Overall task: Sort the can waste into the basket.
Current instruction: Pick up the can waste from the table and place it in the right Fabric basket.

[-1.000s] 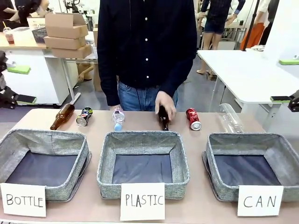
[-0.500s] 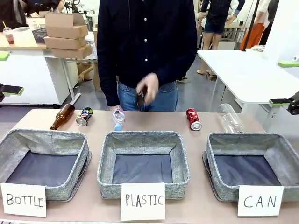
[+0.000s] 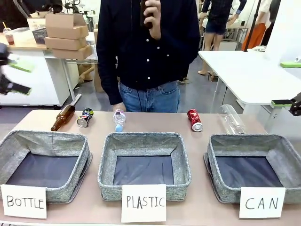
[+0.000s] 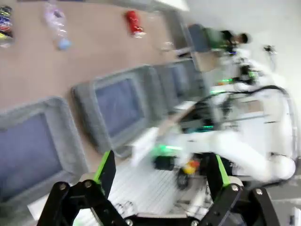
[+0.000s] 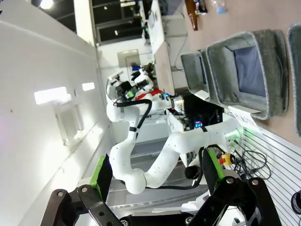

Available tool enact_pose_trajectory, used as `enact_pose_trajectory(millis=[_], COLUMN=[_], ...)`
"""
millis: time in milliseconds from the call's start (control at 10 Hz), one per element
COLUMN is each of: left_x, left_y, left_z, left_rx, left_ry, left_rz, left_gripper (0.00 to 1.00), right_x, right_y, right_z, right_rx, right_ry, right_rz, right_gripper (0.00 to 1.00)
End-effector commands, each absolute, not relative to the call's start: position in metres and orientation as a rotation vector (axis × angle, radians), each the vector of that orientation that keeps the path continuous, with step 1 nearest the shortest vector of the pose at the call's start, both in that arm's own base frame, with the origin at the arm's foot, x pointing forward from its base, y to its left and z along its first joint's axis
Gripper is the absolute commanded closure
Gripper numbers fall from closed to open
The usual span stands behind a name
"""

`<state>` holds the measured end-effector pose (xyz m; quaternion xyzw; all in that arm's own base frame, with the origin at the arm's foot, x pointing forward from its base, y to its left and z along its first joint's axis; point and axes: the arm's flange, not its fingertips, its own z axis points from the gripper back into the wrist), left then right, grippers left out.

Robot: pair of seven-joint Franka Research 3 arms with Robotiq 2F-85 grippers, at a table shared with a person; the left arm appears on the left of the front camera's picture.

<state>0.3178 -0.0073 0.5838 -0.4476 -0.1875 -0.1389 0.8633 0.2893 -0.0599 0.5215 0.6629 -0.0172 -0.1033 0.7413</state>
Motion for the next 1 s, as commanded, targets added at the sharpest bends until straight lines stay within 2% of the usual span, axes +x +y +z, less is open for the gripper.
enact_pose_trajectory(millis=[0, 100, 200, 300, 400, 500, 600, 700, 900], left_x=[0.382, 0.411, 0.43, 0.441, 0.44, 0.433, 0.446, 0.418, 0.292], left_y=[-0.02, -0.023, -0.024, -0.028, -0.03, -0.032, -0.031, -0.022, 0.026], left_z=[0.574, 0.562, 0.552, 0.549, 0.553, 0.545, 0.533, 0.548, 0.617], left_rx=[-0.44, -0.262, -0.205, -0.279, -0.464, -0.301, -0.31, -0.364, -0.581], left_ry=[-0.369, -0.356, -0.323, -0.29, -0.293, -0.398, -0.349, -0.297, -0.45], left_rz=[-0.231, -0.214, -0.217, -0.225, -0.188, -0.298, -0.257, -0.313, -0.546], left_gripper=[0.0, 0.0, 0.0, 0.0, 0.0, 0.0, 0.0, 0.0, 0.0], right_x=[0.293, 0.293, 0.293, 0.293, 0.293, 0.293, 0.293, 0.293, 0.293], right_y=[-0.059, -0.059, -0.059, -0.059, -0.059, -0.059, -0.059, -0.059, -0.059], right_z=[0.525, 0.525, 0.525, 0.525, 0.525, 0.525, 0.525, 0.525, 0.525], right_rx=[1.474, 1.474, 1.474, 1.474, 1.474, 1.474, 1.474, 1.474, 1.474], right_ry=[-0.059, -0.059, -0.059, -0.059, -0.059, -0.059, -0.059, -0.059, -0.059], right_rz=[-0.201, -0.201, -0.201, -0.201, -0.201, -0.201, -0.201, -0.201, -0.201], right_gripper=[0.0, 0.0, 0.0, 0.0, 0.0, 0.0, 0.0, 0.0, 0.0])
